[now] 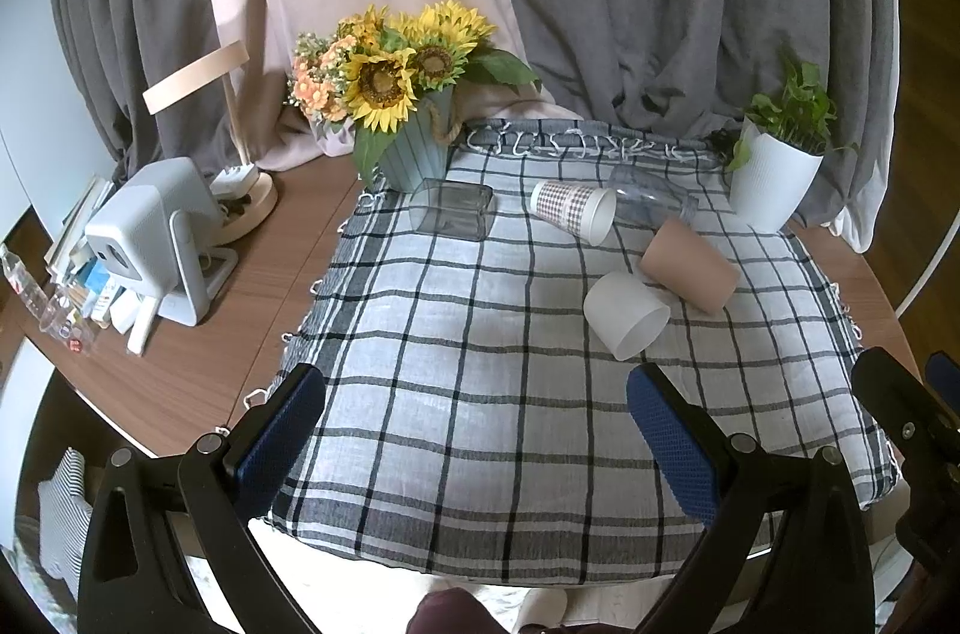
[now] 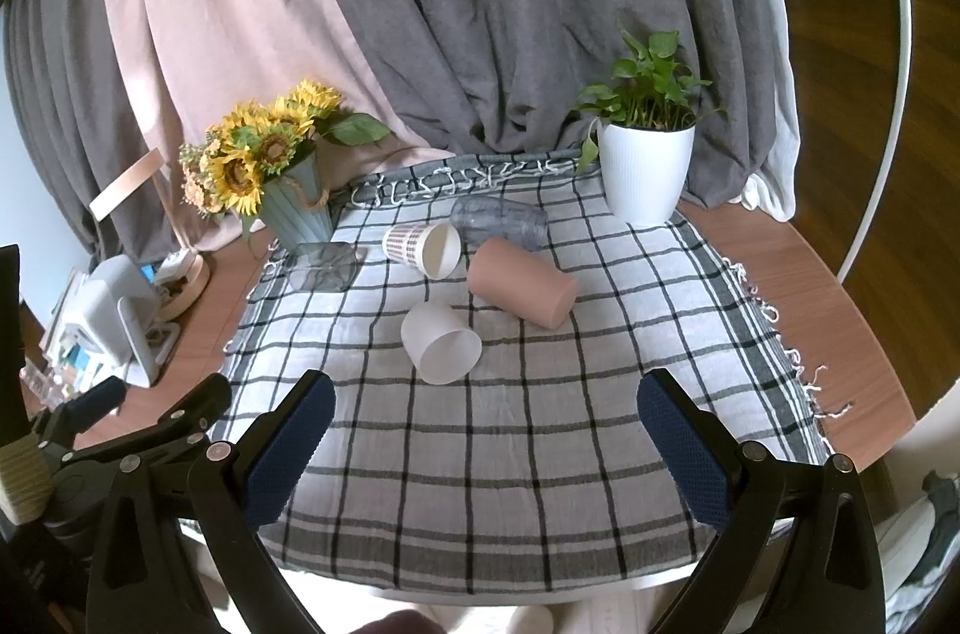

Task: Flip cup upside down

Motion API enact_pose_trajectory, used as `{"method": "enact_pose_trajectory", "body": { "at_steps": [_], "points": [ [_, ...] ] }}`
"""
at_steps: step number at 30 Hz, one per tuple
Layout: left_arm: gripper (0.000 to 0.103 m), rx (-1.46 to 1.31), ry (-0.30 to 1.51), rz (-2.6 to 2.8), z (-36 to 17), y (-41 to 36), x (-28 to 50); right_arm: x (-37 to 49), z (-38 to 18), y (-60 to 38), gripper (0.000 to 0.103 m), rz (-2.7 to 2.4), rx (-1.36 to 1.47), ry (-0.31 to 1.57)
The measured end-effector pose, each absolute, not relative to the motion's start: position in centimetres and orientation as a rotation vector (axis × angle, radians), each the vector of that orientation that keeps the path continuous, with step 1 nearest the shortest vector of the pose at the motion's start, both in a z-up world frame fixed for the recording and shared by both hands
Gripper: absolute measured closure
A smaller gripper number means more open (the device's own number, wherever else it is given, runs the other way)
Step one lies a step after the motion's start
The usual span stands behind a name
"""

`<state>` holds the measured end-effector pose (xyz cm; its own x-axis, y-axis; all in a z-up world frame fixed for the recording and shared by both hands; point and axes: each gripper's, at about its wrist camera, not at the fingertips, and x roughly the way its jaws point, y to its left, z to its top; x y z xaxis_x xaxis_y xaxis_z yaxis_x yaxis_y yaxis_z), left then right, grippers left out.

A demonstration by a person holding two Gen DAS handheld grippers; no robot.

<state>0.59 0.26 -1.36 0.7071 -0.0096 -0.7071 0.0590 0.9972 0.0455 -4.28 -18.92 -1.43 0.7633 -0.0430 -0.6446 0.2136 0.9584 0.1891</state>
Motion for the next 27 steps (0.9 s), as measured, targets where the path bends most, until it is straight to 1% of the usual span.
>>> {"method": "enact_pose_trajectory", "body": {
  "at_steps": [27],
  "points": [
    [0.000,0.071,0.786,-0.033,-0.91,0.24,1.10,-3.96,-1.76,-18.81,0.001,-0.141,0.258,0.693]
  ]
}}
